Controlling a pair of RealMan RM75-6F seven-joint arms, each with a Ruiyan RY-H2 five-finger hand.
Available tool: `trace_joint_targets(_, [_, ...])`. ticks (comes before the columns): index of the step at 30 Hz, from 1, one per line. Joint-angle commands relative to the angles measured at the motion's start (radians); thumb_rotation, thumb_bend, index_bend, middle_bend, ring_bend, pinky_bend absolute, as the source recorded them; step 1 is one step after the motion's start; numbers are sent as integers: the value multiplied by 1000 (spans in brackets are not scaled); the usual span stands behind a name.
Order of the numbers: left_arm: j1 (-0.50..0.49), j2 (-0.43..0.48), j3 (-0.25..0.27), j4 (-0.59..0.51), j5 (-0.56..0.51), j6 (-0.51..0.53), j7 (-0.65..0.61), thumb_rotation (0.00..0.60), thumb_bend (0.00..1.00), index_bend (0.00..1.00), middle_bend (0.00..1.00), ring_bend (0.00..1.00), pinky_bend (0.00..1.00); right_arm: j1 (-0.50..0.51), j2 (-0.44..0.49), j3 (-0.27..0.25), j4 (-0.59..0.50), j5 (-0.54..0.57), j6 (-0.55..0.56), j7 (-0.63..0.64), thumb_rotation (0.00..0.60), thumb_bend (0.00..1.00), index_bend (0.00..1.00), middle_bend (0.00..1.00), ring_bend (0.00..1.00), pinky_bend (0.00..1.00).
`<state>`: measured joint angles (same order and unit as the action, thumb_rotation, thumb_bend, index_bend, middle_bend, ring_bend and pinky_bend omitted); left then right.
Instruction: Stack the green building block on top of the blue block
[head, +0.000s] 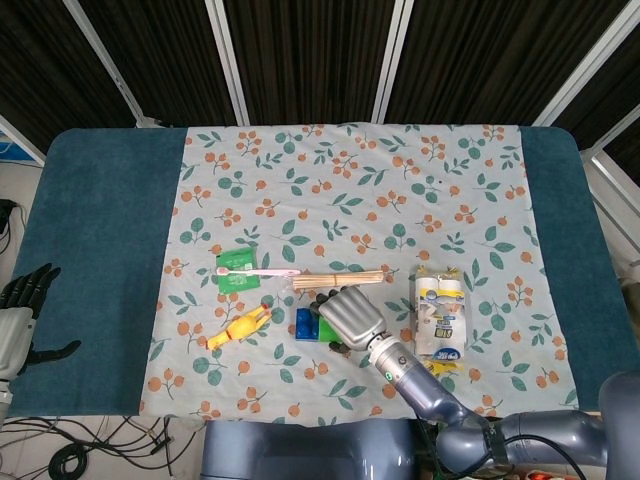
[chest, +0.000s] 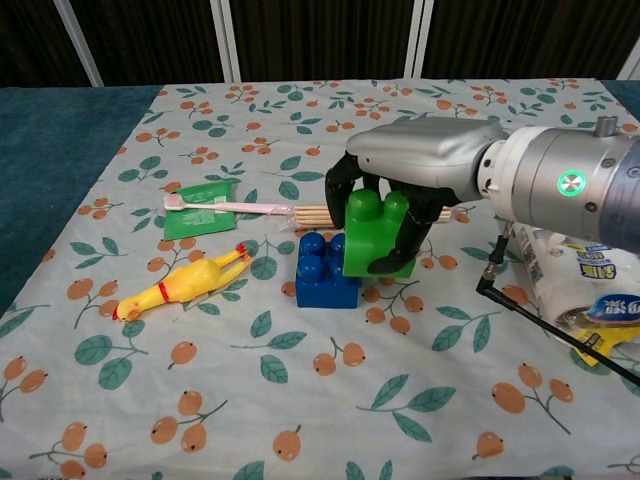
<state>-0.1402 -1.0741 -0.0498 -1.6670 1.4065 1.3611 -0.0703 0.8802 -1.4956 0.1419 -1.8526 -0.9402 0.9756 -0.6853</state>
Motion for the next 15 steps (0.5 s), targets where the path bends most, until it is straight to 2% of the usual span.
trace_joint_targets(1, [0,0,0,0,-1,0,-1,600,0,0,0,0,0,7,-1,-1,9,8,-3,2,600,398,558,496,472,561])
trace_joint_targets(15, [0,-1,-1,0,-3,-1,2,600,0,0,0,0,0,23,-13,-22,42,11,-13,29,600,397,558,496,472,561])
